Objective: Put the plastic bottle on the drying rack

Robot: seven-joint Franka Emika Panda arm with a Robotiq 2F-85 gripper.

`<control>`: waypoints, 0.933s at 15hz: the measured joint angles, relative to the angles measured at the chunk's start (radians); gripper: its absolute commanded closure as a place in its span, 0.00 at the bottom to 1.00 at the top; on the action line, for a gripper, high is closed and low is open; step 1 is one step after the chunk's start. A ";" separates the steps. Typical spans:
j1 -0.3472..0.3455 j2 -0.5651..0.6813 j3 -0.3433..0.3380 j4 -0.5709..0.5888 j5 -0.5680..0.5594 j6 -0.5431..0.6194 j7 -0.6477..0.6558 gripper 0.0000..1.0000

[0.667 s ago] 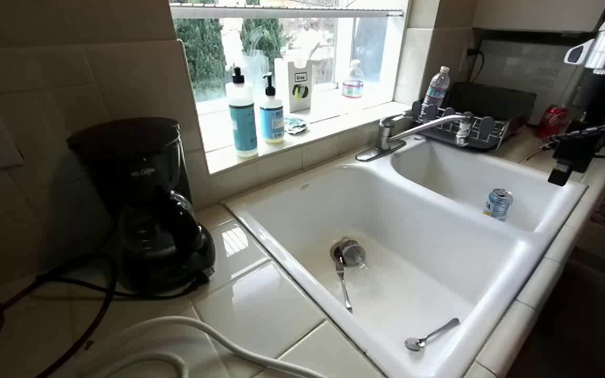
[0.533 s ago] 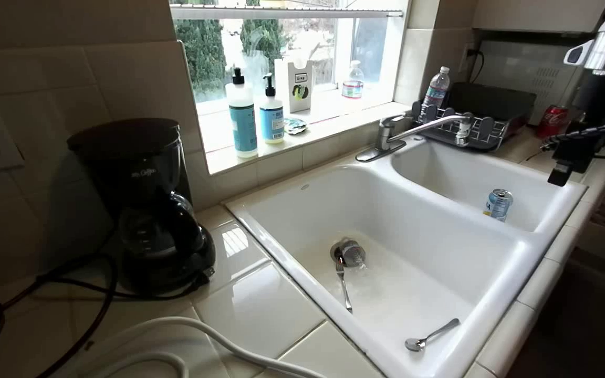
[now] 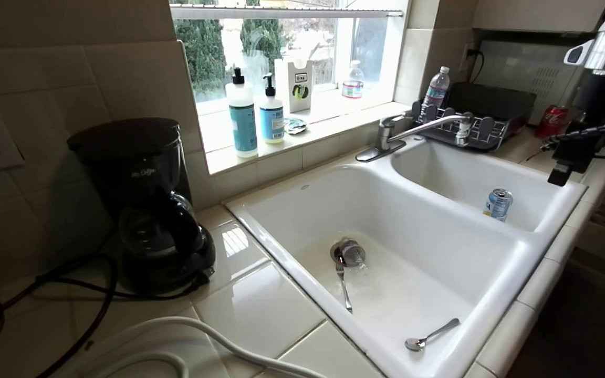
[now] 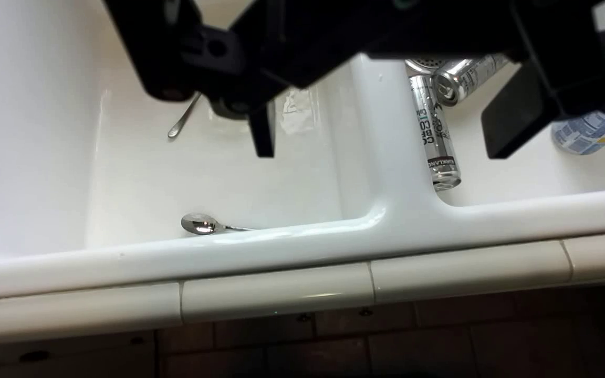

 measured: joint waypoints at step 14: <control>-0.016 0.005 -0.003 0.099 -0.032 0.005 0.000 0.00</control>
